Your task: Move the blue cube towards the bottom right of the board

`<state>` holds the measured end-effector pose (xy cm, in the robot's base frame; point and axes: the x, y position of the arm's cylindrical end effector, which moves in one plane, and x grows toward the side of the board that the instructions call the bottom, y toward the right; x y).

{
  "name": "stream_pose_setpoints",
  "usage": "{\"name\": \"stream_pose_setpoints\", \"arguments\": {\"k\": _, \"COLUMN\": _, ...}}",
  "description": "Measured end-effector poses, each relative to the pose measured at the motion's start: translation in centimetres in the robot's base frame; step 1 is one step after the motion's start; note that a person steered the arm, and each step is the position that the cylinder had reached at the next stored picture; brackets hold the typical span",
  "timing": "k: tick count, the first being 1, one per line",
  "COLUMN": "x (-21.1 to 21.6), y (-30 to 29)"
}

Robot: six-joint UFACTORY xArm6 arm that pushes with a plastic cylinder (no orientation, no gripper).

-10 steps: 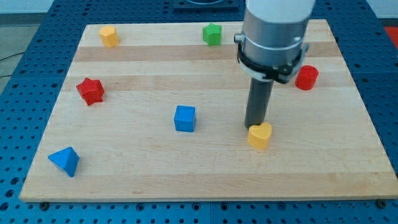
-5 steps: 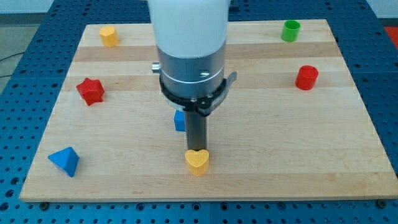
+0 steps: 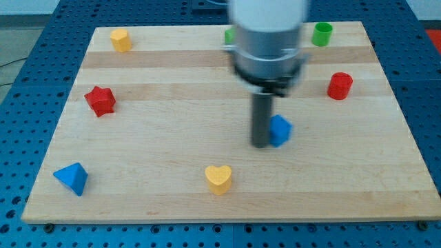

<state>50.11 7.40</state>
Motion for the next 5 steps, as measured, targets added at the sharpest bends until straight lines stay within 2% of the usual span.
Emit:
{"name": "stream_pose_setpoints", "arguments": {"k": 1, "x": -4.6, "y": -6.2}}
{"name": "stream_pose_setpoints", "arguments": {"k": 2, "x": -5.8, "y": 0.6}}
{"name": "stream_pose_setpoints", "arguments": {"k": 3, "x": -2.8, "y": 7.2}}
{"name": "stream_pose_setpoints", "arguments": {"k": 4, "x": -0.8, "y": 9.6}}
{"name": "stream_pose_setpoints", "arguments": {"k": 5, "x": -5.9, "y": 1.0}}
